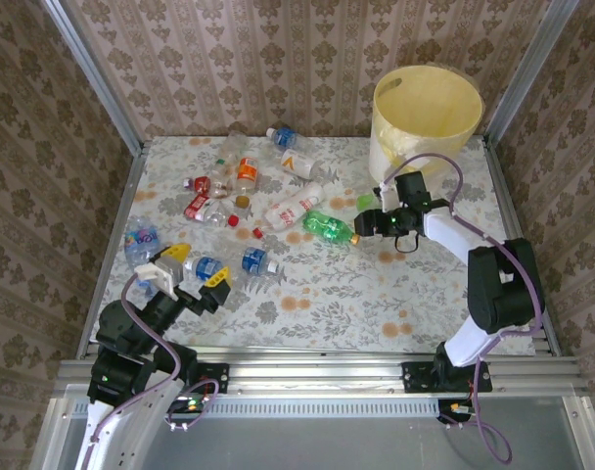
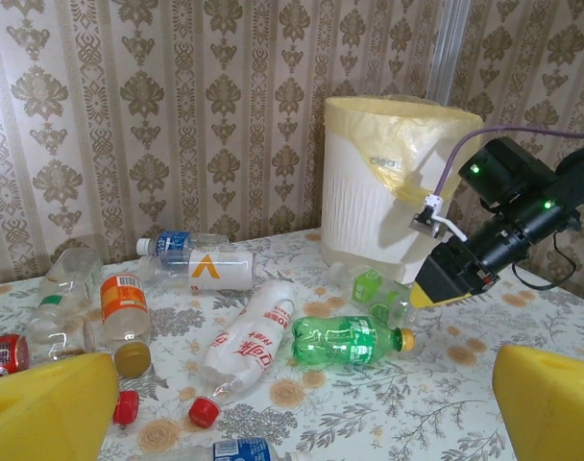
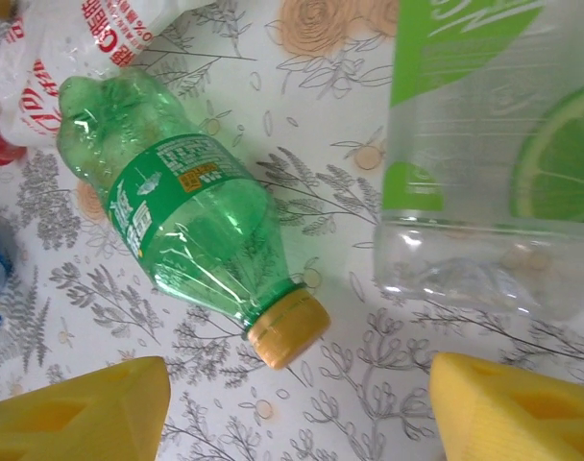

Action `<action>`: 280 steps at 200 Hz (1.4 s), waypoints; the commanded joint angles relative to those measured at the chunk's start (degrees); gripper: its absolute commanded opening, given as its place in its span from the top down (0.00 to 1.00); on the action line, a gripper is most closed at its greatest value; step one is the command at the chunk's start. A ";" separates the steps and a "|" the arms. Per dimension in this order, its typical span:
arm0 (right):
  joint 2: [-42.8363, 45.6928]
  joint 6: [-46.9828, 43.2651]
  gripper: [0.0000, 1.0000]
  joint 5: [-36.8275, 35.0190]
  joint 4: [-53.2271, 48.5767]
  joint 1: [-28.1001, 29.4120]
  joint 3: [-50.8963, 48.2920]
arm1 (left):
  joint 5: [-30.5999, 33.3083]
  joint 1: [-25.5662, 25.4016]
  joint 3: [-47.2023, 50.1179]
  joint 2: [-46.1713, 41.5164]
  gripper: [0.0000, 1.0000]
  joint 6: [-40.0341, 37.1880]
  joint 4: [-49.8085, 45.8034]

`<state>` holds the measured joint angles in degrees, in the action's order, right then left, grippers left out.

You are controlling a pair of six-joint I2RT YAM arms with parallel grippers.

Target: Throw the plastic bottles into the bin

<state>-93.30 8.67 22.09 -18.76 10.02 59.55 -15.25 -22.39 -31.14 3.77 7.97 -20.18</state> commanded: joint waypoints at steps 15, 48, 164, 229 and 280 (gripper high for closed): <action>4.43 -1.28 0.16 -8.82 -3.39 0.44 0.84 | -0.87 0.47 -0.92 0.37 0.00 -0.03 0.59; 5.32 -1.72 0.09 -11.19 -2.95 0.70 1.33 | -0.84 0.42 -1.01 0.35 0.00 -0.14 0.62; -1.21 -3.74 0.15 -17.51 -6.12 2.62 9.54 | -0.66 0.43 -0.90 0.33 0.00 -0.23 0.68; -6.68 -4.45 0.11 -18.55 -7.74 3.24 13.81 | -0.75 0.42 -0.86 0.32 0.00 -0.32 0.66; -11.00 -5.61 0.09 -19.53 -9.17 3.31 16.84 | -0.84 0.44 -0.93 0.36 0.00 -0.38 0.56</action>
<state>-102.15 4.58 4.58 -25.63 13.04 73.82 -15.25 -22.39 -31.14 3.77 7.94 -20.18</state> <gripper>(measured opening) 0.903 0.997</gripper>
